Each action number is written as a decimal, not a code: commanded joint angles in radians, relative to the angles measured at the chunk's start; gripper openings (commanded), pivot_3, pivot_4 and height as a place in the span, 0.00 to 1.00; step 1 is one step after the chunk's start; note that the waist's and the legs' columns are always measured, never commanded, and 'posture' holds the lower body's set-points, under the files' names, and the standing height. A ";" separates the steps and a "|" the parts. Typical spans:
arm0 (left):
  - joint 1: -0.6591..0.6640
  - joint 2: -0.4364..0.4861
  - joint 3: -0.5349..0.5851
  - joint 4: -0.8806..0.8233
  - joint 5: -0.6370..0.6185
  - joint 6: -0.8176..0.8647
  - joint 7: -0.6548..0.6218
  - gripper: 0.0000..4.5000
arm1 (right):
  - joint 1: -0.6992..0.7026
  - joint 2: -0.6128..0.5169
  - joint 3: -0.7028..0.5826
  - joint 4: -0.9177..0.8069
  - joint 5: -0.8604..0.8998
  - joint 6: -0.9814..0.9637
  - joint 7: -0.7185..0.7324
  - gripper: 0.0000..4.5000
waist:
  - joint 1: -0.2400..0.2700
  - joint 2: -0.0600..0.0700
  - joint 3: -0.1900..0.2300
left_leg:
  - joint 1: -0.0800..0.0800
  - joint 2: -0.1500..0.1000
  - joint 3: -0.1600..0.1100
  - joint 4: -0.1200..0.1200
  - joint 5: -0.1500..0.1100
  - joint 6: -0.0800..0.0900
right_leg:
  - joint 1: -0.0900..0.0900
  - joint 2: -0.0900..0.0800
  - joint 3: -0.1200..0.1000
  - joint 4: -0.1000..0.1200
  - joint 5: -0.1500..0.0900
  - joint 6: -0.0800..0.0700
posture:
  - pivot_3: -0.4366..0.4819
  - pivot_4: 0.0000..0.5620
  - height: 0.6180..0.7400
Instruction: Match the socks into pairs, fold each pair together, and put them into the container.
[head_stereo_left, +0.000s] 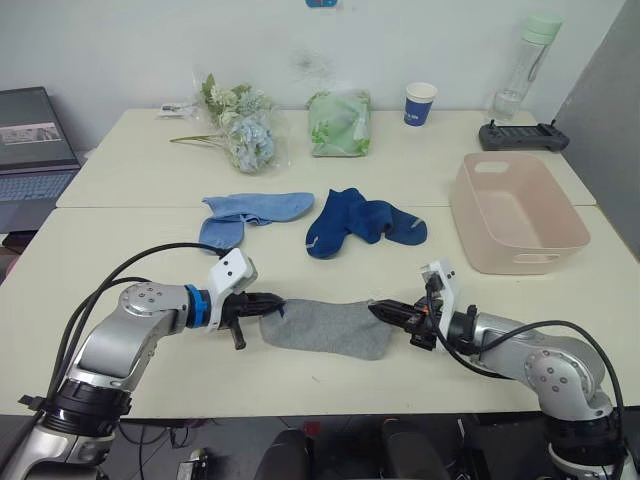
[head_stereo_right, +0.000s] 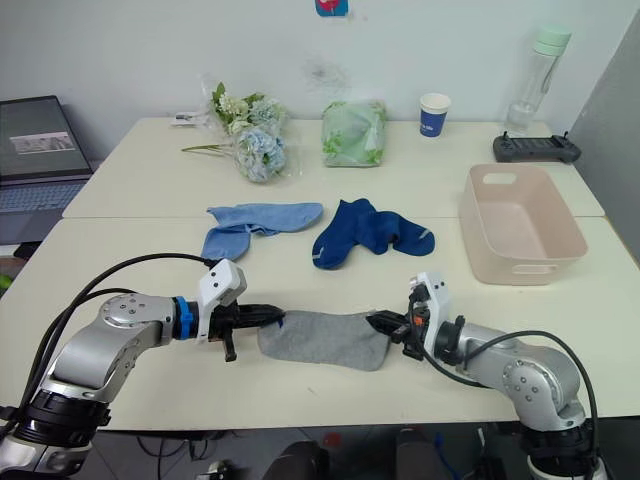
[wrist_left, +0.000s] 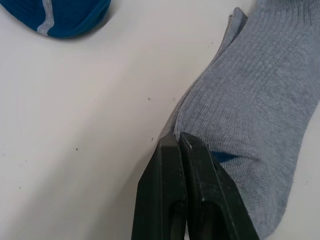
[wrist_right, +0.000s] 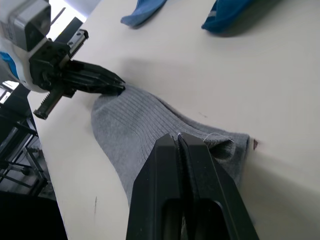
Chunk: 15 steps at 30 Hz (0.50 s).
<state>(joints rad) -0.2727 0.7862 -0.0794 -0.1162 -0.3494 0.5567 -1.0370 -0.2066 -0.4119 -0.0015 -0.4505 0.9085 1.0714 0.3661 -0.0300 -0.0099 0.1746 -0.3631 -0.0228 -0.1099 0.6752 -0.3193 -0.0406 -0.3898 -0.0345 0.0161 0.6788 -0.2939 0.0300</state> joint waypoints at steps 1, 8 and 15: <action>-0.006 -0.001 0.004 -0.015 0.004 -0.017 -0.003 0.01 | -0.018 0.007 0.005 -0.004 -0.014 -0.035 0.024 0.00 | 0.000 0.000 0.000 | 0.000 0.000 0.000 0.000 0.000 0.000 | 0.000 0.000 0.000 0.000 0.000 0.000 | 0.48 0.27 1.00; 0.016 -0.016 0.002 -0.023 0.012 -0.019 0.017 0.01 | -0.022 -0.027 0.046 0.036 -0.086 -0.063 0.079 0.00 | 0.000 0.000 0.000 | 0.000 0.000 0.000 0.000 0.000 0.000 | 0.000 0.000 0.000 0.000 0.000 0.000 | 0.48 0.27 1.00; 0.041 -0.021 0.016 -0.029 0.027 -0.042 0.038 0.22 | -0.020 -0.032 0.021 0.030 -0.108 -0.081 0.089 0.24 | 0.000 0.000 0.000 | 0.000 0.000 0.000 0.000 0.000 0.000 | 0.000 0.000 0.000 0.000 0.000 0.000 | 0.48 0.27 1.00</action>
<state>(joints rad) -0.2376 0.7645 -0.0815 -0.1169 -0.3299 0.5333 -1.0108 -0.2174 -0.4332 0.0434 -0.3913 0.7992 1.0094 0.4405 -0.0296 -0.0099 0.1746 -0.3631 -0.0227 -0.1100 0.6753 -0.3192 -0.0407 -0.3897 -0.0346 0.0163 0.6788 -0.2938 0.0300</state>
